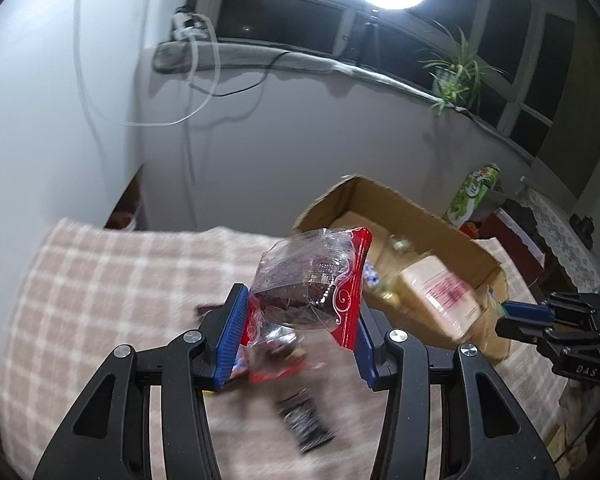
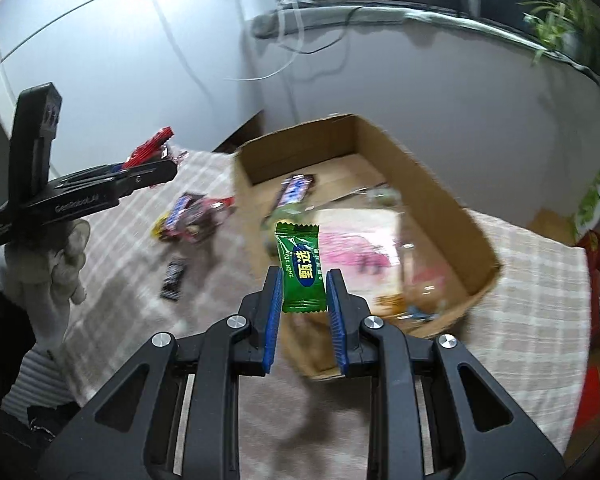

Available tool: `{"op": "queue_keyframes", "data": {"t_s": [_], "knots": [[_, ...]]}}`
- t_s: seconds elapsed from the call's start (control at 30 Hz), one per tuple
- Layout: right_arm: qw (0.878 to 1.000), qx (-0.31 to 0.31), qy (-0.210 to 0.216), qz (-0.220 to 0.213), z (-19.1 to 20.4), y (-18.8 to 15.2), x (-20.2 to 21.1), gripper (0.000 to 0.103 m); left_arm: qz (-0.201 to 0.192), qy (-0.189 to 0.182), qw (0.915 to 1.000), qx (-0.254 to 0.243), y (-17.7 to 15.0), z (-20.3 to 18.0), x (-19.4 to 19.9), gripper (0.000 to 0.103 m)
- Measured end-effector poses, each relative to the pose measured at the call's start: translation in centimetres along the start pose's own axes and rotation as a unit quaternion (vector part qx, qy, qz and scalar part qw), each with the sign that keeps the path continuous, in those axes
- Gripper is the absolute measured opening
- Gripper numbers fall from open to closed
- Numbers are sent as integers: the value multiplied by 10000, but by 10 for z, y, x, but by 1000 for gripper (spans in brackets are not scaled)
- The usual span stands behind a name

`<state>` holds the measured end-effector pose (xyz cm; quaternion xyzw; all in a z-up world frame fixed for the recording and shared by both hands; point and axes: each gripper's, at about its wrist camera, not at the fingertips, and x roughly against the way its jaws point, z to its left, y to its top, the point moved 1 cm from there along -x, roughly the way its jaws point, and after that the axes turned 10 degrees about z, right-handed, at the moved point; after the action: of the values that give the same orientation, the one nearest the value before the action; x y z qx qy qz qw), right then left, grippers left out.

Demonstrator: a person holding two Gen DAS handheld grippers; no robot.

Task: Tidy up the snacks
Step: 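Carry both snacks into the box and open both grippers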

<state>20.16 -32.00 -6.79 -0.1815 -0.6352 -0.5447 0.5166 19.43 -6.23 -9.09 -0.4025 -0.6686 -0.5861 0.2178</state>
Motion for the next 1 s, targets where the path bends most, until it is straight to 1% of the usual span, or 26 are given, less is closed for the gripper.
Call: {"op": "queue_keyframes", "data": {"t_s": [0.1, 0.33, 0.67, 1.0], "knots": [[9998, -57, -208, 0, -13, 4, 0, 23, 1, -51, 9999, -125, 13, -17, -9, 47], [9992, -190, -342, -23, -38, 13, -2, 23, 62, -157, 9994, -309, 36, -48, -34, 47], [9986, -314, -407, 76, -62, 20, -16, 23, 245, -85, 9985, -488, 56, -72, -69, 47], [9985, -352, -399, 154, -67, 22, -27, 23, 314, -43, 9980, -545, 67, -83, -86, 47]]}}
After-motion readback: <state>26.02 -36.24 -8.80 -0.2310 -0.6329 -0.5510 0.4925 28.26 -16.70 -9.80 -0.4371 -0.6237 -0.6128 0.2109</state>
